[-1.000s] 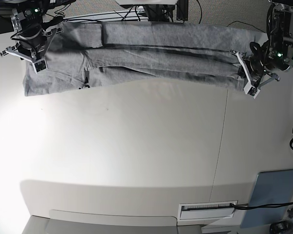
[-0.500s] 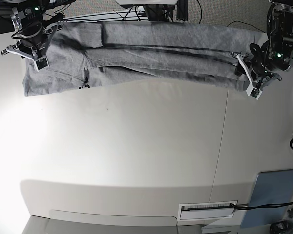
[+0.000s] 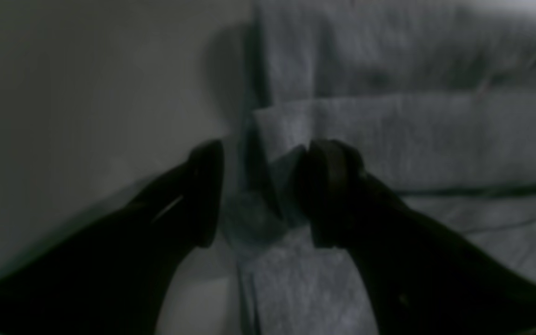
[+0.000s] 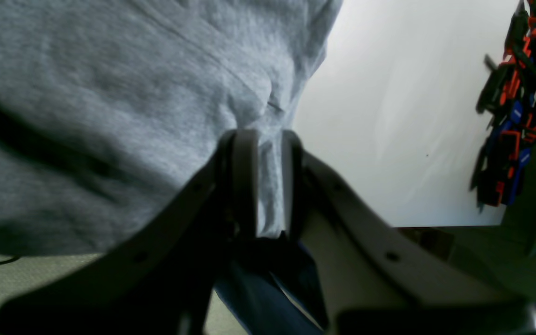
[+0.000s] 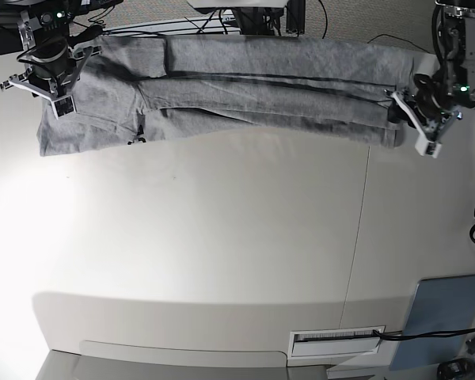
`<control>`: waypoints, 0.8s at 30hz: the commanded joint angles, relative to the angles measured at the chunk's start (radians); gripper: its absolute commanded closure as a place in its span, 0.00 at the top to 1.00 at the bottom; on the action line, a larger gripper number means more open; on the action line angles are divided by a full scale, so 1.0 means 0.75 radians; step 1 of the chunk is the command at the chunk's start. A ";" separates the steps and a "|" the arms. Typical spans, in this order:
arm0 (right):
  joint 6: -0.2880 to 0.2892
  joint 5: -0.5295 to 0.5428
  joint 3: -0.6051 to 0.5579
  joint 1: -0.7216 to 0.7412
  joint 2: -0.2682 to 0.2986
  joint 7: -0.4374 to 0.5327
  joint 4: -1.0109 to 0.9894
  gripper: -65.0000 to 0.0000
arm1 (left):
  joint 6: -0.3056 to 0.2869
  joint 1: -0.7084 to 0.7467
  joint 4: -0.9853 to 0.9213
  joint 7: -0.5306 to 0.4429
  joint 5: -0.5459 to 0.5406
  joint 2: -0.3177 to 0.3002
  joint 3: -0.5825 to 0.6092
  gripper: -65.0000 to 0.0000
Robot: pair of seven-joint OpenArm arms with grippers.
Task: Fold the T-shirt properly
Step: 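Lower the fold and open the left gripper, moving it along the fold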
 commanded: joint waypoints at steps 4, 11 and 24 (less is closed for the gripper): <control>-0.016 0.048 0.013 -0.008 0.015 0.042 0.023 0.15 | -0.112 -0.008 -0.055 0.001 -0.176 0.010 -0.159 0.46; -0.016 0.074 0.013 -0.008 0.015 0.071 0.023 0.15 | -0.227 -0.008 -0.222 0.012 -0.372 0.012 -0.201 0.46; -0.015 0.173 0.013 -0.008 0.015 0.087 0.023 0.15 | -0.434 -0.009 -0.529 0.031 -0.704 0.012 -0.201 0.46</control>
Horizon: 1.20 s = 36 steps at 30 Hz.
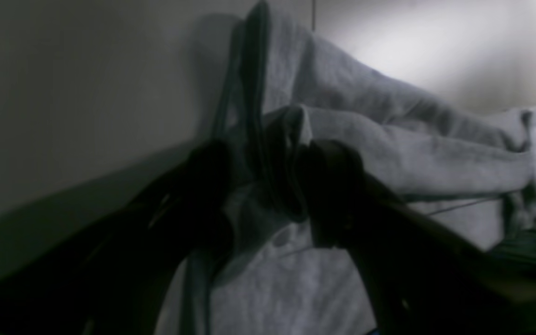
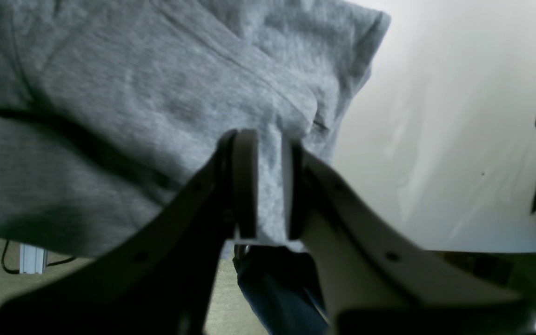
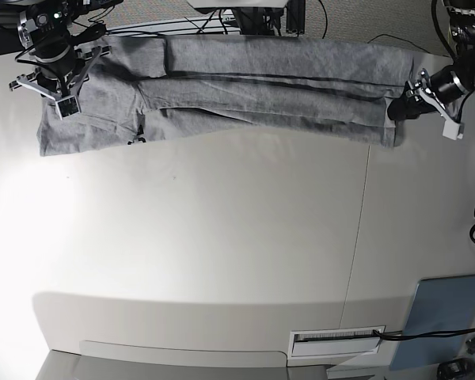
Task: Fold the T-shirt properly
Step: 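Lower the fold and open the left gripper, moving it along the fold, then grasp the strip end with the left gripper and fold it toward the right gripper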
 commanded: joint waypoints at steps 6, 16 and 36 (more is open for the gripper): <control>-0.010 -0.009 0.013 -0.007 0.015 0.023 0.023 0.15 | -0.103 0.001 -0.024 0.188 -0.131 -0.021 -0.003 0.46; -0.010 -0.001 0.013 -0.007 0.015 0.020 0.023 0.15 | 0.023 0.001 -0.024 0.130 0.034 -0.022 -0.003 0.00; -0.009 -0.002 0.013 -0.007 0.015 0.079 0.023 0.15 | 0.362 -0.002 0.386 -0.067 0.626 -0.029 -0.003 0.00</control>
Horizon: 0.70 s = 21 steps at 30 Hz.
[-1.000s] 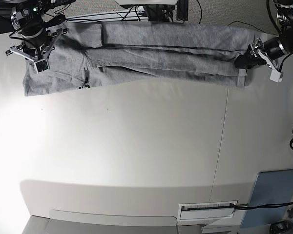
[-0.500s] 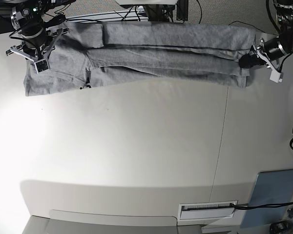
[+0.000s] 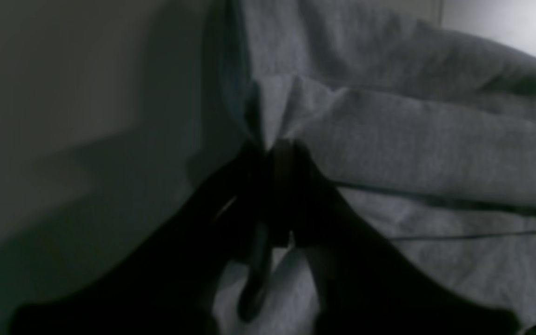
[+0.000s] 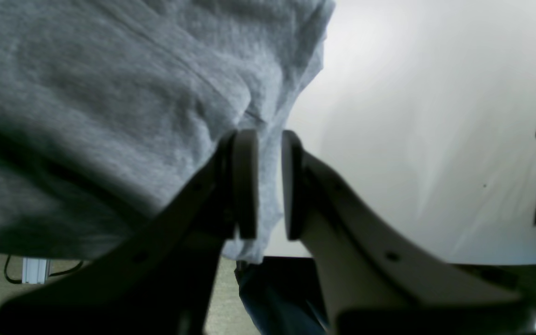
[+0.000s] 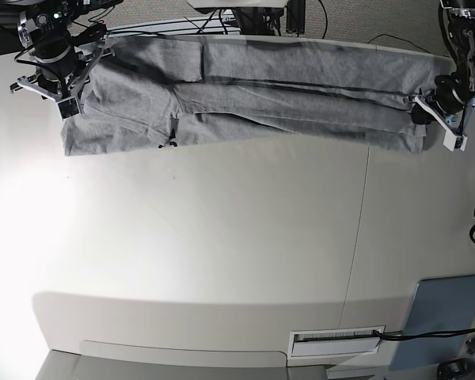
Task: Fold the T-shirt properly
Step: 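Grasp the strip end with the left gripper and fold it toward the right gripper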
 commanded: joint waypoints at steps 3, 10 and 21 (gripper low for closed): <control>-0.009 -0.014 0.013 -0.007 0.015 0.026 0.023 0.15 | 0.041 -0.007 0.166 0.057 0.009 -0.021 -0.011 0.00; -0.009 -0.015 0.013 -0.007 0.015 0.030 0.023 0.15 | 0.117 0.105 0.538 0.135 0.014 0.135 -0.010 0.00; -0.010 -0.014 0.013 -0.007 0.015 0.060 0.023 0.15 | 0.065 0.188 0.877 0.246 -0.184 0.456 0.029 0.00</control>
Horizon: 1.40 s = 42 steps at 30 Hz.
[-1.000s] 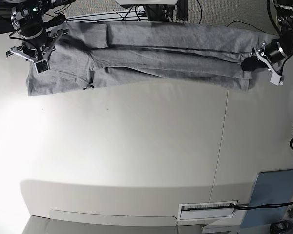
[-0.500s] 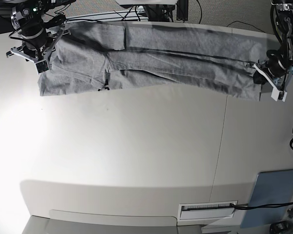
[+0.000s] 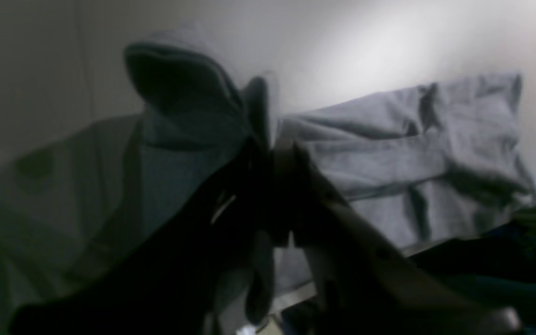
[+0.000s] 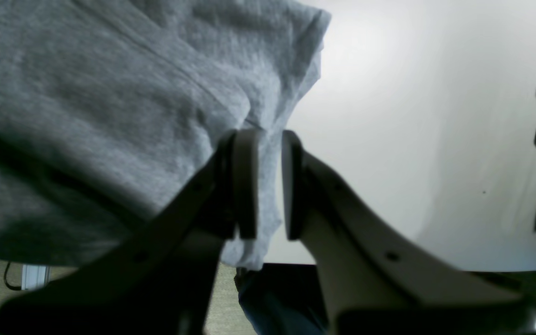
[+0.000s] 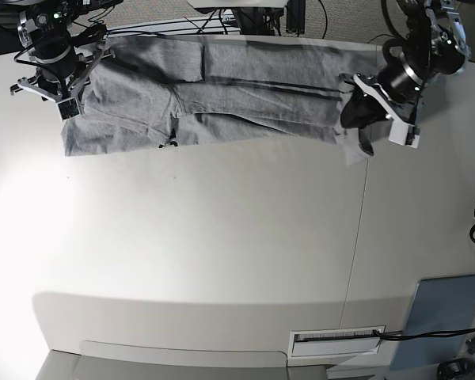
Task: Fold the T-shirt properly
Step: 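Grasp the strip end with the left gripper and fold it toward the right gripper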
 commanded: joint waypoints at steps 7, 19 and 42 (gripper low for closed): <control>-0.010 -0.014 0.013 -0.006 0.016 0.030 0.023 0.15 | 0.075 0.025 0.024 -0.089 0.075 0.018 0.384 0.00; -0.010 -0.014 0.013 -0.007 0.015 0.027 0.023 0.15 | 0.234 -0.109 -0.077 -0.191 0.376 0.083 0.876 0.00; -0.010 -0.014 0.013 -0.007 0.015 0.029 0.023 0.15 | 0.192 -0.226 -0.234 -0.214 0.284 0.166 0.902 0.00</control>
